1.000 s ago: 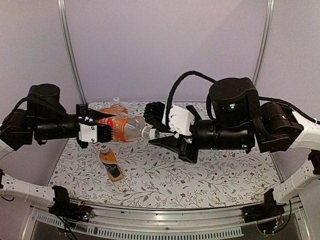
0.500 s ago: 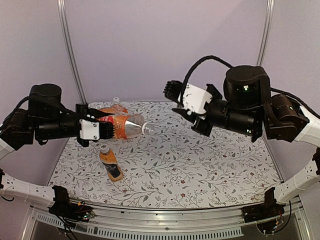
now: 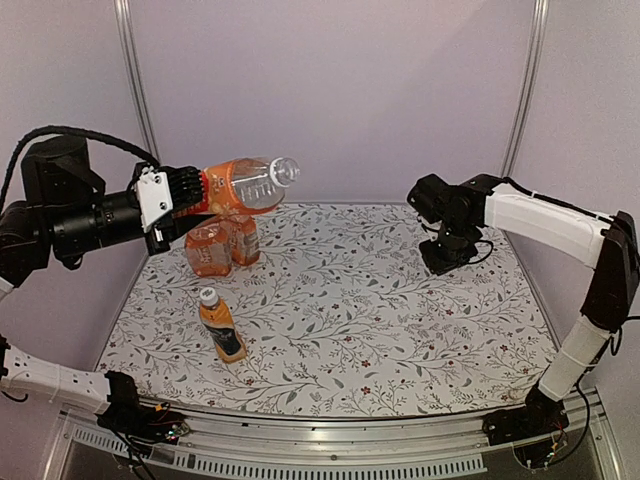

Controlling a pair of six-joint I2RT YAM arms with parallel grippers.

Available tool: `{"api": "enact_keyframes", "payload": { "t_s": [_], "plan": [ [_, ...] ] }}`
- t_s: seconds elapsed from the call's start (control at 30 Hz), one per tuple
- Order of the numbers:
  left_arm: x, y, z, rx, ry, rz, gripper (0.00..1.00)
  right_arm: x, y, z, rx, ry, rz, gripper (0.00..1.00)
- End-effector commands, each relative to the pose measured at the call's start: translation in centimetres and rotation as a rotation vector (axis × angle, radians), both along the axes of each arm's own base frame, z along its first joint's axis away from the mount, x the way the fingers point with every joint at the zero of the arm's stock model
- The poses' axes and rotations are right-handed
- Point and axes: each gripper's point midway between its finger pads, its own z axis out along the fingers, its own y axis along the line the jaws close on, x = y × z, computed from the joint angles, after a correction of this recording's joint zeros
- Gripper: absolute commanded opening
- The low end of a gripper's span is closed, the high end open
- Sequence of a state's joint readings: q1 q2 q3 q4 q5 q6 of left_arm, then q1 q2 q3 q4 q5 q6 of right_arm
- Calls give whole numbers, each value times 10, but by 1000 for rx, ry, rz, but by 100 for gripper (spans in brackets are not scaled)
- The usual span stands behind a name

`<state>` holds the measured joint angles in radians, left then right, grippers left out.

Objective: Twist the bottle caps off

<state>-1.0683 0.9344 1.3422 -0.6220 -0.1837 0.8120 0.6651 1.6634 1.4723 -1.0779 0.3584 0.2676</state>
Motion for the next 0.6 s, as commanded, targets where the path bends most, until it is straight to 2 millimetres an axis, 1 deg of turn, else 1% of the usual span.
{"api": "enact_keyframes", "payload": {
  "t_s": [0.0, 0.1, 0.17, 0.23, 0.4, 0.57],
  "plan": [
    [1, 0, 4, -44, 39, 2, 23, -33, -16, -51, -80, 221, -86, 0],
    [1, -1, 2, -39, 38, 1, 23, -42, -10, -85, -91, 331, -79, 0],
    [1, -1, 1, -39, 37, -2, 23, -45, -6, -102, -92, 371, -74, 2],
    [0, -1, 1, -37, 36, -4, 23, -46, -3, -114, -83, 391, -73, 6],
    [0, 2, 1, -35, 27, -2, 23, -47, 7, -136, -39, 426, -77, 14],
    [-1, 3, 1, -32, 22, -5, 23, -49, 10, -148, -31, 446, -84, 18]
  ]
}}
